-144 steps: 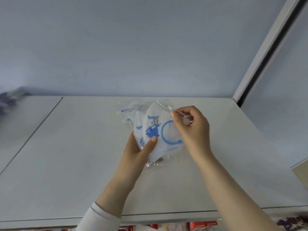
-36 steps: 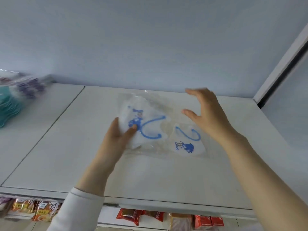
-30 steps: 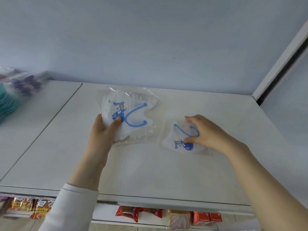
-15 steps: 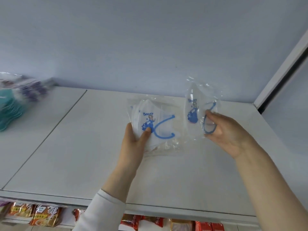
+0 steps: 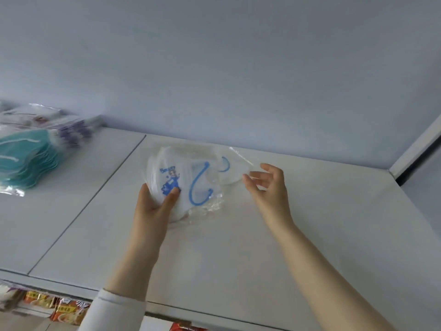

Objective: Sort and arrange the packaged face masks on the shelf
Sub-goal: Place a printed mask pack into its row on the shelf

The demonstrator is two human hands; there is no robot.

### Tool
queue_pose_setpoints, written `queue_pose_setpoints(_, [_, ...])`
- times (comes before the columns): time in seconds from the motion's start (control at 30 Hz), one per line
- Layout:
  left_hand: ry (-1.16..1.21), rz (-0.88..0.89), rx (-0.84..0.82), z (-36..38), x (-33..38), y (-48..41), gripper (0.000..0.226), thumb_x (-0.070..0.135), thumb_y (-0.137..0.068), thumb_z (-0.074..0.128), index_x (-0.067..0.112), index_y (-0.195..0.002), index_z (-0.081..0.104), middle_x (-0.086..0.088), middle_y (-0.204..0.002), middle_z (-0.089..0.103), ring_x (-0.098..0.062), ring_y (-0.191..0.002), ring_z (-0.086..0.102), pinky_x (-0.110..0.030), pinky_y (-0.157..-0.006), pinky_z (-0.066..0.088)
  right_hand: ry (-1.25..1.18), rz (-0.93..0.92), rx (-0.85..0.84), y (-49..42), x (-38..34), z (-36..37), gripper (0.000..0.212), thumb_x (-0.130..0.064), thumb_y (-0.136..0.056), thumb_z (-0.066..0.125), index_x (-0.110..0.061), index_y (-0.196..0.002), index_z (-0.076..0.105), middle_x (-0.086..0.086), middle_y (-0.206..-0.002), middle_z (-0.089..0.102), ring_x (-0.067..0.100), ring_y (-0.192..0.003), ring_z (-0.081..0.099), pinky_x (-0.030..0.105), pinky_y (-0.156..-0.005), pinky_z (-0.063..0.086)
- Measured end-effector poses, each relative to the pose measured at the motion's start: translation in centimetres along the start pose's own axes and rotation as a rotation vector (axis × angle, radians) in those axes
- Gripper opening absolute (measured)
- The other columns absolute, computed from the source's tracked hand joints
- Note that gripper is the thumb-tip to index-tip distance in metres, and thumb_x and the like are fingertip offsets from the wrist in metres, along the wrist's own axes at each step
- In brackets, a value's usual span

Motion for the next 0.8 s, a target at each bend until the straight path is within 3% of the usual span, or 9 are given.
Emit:
queue_pose_setpoints(0.1, [0.013, -0.008, 0.127, -4.4, 0.5, -2.3, 0.024, 0.012, -0.090, 0.061, 0.015, -0.113, 0.054, -0.002, -0.098, 0.065, -0.024, -0.090, 0.062, -0.056, -0.086, 0.051, 0.457, -0.103, -0.010, -2.7, 0.1, 0.8, 0.056, -0.034, -0.076, 0.074, -0.011, -0.122, 0.052, 0.005, -0.123, 0.056, 0.023, -0.120, 0.048, 0.033, -0.099, 0.039])
queue_pose_setpoints(0.2, [0.021, -0.031, 0.148, -5.3, 0.1, -3.6, 0.029, 0.012, -0.089, 0.061, 0.012, -0.117, 0.053, -0.003, -0.099, 0.065, -0.025, -0.091, 0.062, -0.061, -0.090, 0.047, 0.730, -0.223, -0.278, -3.7, 0.1, 5.9, 0.069, -0.042, -0.075, 0.073, -0.014, -0.132, 0.047, 0.004, -0.140, 0.045, 0.025, -0.137, 0.030, 0.031, -0.108, 0.027])
queue_pose_setpoints(0.3, [0.013, -0.055, 0.123, -5.2, -0.6, -4.0, 0.028, 0.014, -0.089, 0.062, 0.014, -0.116, 0.055, -0.005, -0.103, 0.066, -0.028, -0.096, 0.063, -0.062, -0.089, 0.048, 0.995, -0.349, -0.393, -3.6, 0.4, 8.4, 0.056, -0.045, -0.082, 0.065, -0.014, -0.127, 0.053, 0.005, -0.134, 0.052, 0.025, -0.125, 0.046, 0.032, -0.098, 0.036])
queue_pose_setpoints(0.4, [0.005, -0.070, 0.096, -5.4, -1.3, -4.3, 0.023, 0.015, -0.089, 0.063, 0.018, -0.112, 0.057, -0.005, -0.104, 0.068, -0.029, -0.098, 0.064, -0.061, -0.088, 0.049, 0.986, -0.517, -0.176, -2.9, -0.7, 6.7, 0.035, -0.041, -0.082, 0.059, -0.009, -0.095, 0.067, 0.009, -0.091, 0.070, 0.031, -0.082, 0.067, 0.035, -0.063, 0.050])
queue_pose_setpoints(0.43, [0.005, -0.076, 0.096, -5.5, -1.5, -4.3, 0.023, 0.016, -0.089, 0.063, 0.019, -0.111, 0.057, -0.004, -0.103, 0.068, -0.028, -0.098, 0.064, -0.061, -0.088, 0.049, 0.954, -0.499, -0.129, -2.9, -0.8, 5.6, 0.032, -0.038, -0.085, 0.053, -0.010, -0.091, 0.067, 0.008, -0.086, 0.071, 0.032, -0.078, 0.067, 0.035, -0.062, 0.049])
queue_pose_setpoints(0.53, [0.028, -0.086, 0.105, -5.8, -1.6, -4.1, 0.024, 0.015, -0.089, 0.062, 0.018, -0.112, 0.056, -0.003, -0.103, 0.067, -0.026, -0.096, 0.064, -0.060, -0.089, 0.049, 0.818, -0.374, -0.127, -3.3, -0.3, 2.8, 0.026, -0.037, -0.090, 0.057, -0.018, -0.107, 0.064, -0.004, -0.118, 0.066, 0.024, -0.111, 0.060, 0.034, -0.087, 0.045])
queue_pose_setpoints(0.6, [0.038, -0.096, 0.100, -5.6, -1.6, -3.8, 0.025, 0.015, -0.090, 0.061, 0.017, -0.114, 0.055, -0.003, -0.103, 0.067, -0.024, -0.094, 0.064, -0.059, -0.089, 0.049, 0.940, -0.317, -0.309, -2.8, 1.2, 3.6, 0.061, -0.054, -0.078, 0.064, -0.021, -0.128, 0.052, -0.008, -0.140, 0.048, 0.015, -0.133, 0.040, 0.029, -0.103, 0.031])
queue_pose_setpoints(0.67, [0.045, -0.097, 0.093, -5.3, -1.4, -3.3, 0.025, 0.015, -0.090, 0.061, 0.016, -0.114, 0.055, -0.005, -0.105, 0.067, -0.024, -0.094, 0.063, -0.059, -0.089, 0.049, 0.946, -0.275, -0.344, -2.2, 1.6, 4.0, 0.078, -0.066, -0.067, 0.063, -0.021, -0.130, 0.051, -0.007, -0.144, 0.042, 0.012, -0.134, 0.036, 0.024, -0.105, 0.026])
queue_pose_setpoints(0.8, [0.052, -0.111, 0.088, -4.5, -1.6, -2.0, 0.025, 0.016, -0.091, 0.060, 0.014, -0.116, 0.055, -0.009, -0.106, 0.065, -0.026, -0.093, 0.062, -0.049, -0.080, 0.055, 0.908, -0.249, -0.269, -1.9, 1.8, 3.1, 0.044, -0.046, -0.082, 0.064, -0.021, -0.118, 0.061, -0.009, -0.139, 0.048, 0.010, -0.130, 0.040, 0.022, -0.098, 0.031])
Point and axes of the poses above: each hand's wrist, its own y-axis away from the middle knuckle, its own z-axis out of the palm, x = y × z, the point moved 10 cm from there along -y, towards the middle knuckle
